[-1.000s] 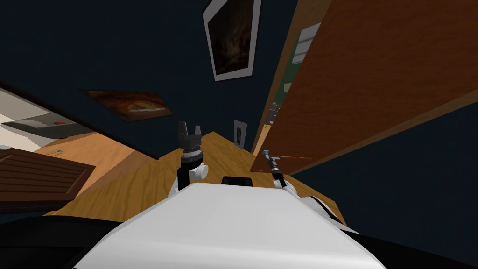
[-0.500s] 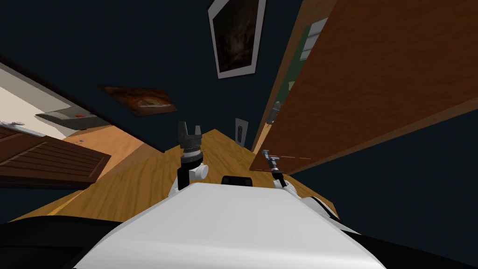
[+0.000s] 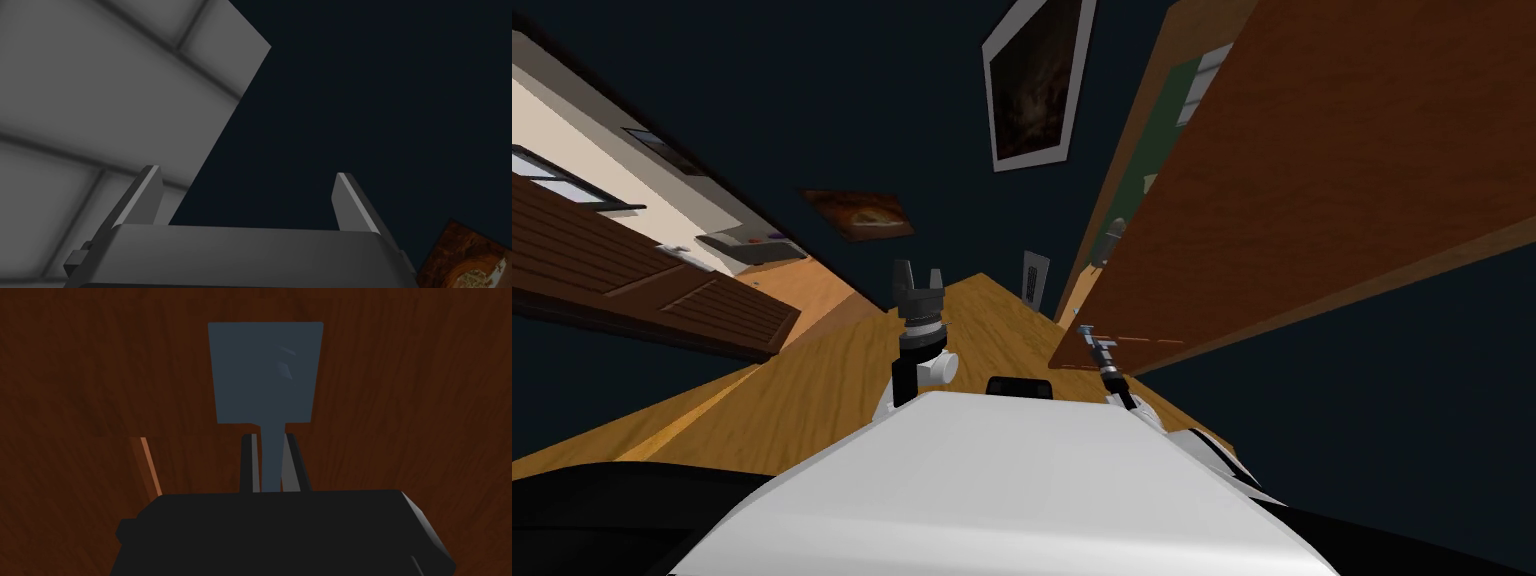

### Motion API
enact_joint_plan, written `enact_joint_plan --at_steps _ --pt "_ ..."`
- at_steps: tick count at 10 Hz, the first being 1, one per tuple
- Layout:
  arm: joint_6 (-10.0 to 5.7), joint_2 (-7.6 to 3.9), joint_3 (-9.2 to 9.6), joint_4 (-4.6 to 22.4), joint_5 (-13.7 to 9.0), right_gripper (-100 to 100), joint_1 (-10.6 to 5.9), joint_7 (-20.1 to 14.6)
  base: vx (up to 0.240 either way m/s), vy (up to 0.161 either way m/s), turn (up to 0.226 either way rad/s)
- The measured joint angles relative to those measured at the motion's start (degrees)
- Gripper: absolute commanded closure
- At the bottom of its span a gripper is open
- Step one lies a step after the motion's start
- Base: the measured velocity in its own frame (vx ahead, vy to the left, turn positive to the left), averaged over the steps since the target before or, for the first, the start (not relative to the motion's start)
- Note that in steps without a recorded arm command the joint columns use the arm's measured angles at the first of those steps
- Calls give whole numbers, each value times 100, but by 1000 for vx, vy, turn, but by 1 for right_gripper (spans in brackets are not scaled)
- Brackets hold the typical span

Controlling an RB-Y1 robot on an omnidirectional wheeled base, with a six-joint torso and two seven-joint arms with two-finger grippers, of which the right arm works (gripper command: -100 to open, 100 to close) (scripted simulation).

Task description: Pull the door open

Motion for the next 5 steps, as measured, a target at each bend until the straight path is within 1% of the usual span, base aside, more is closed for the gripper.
enact_joint_plan --at_steps 1,2,3,4,5 --pt "-228 -27 42 244 7 100 -7 -72 -139 -45 49" --pt "-304 -45 72 265 17 100 51 -109 -50 -18 -12" --pt "-258 -55 85 160 21 100 128 -113 0 0 0" --pt "-197 -65 85 58 19 100 182 -105 -126 -54 244" --pt "-252 -155 103 26 11 100 241 -160 -173 -75 168"
